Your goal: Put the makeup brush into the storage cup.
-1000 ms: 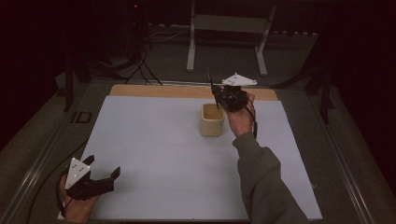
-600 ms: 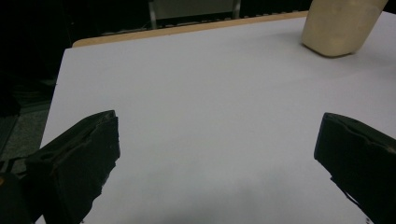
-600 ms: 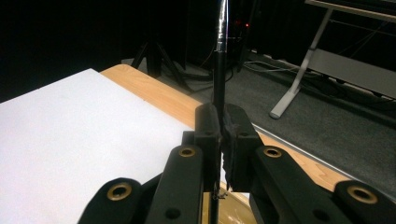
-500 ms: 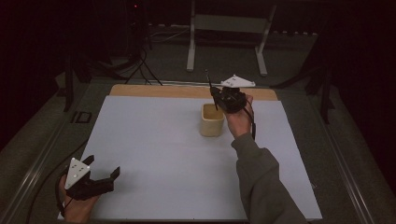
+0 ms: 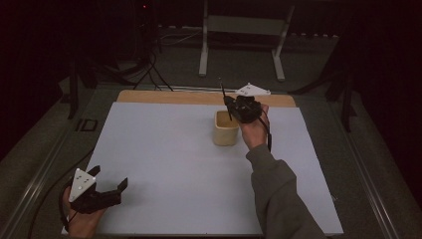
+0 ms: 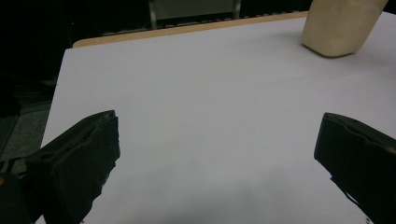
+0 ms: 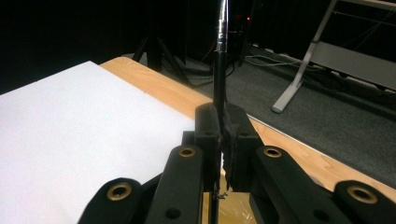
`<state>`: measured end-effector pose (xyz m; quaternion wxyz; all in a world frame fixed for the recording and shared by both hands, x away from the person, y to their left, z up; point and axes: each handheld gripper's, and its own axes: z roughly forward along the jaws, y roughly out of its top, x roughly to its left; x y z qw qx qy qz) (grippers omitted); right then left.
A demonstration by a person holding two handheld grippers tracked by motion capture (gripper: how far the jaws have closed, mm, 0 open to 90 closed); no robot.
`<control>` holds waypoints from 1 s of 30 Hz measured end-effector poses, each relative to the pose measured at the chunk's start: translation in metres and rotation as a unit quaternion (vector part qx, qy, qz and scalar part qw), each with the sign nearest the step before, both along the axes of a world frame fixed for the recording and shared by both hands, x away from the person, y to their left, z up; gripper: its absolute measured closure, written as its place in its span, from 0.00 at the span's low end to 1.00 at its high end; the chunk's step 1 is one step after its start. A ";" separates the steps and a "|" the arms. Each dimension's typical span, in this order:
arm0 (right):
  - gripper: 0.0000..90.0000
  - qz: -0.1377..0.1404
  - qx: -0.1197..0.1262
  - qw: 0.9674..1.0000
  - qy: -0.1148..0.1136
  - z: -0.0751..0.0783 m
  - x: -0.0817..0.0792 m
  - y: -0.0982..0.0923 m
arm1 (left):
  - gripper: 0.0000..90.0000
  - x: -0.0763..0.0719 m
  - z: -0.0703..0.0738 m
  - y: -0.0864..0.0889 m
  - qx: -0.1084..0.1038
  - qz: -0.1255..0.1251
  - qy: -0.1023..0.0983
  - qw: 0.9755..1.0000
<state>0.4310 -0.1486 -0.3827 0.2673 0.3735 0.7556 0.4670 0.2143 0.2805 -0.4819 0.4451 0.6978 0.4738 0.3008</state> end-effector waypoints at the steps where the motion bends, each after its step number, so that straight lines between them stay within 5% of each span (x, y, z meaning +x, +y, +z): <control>1: 0.95 -0.001 -0.001 1.000 0.002 -0.001 0.000 0.000 | 0.02 0.000 0.000 0.000 0.000 0.000 0.000 1.000; 30: 0.94 0.002 -0.014 0.999 0.031 -0.032 -0.002 -0.005 | 0.02 0.000 0.000 0.000 -0.001 0.000 0.000 1.000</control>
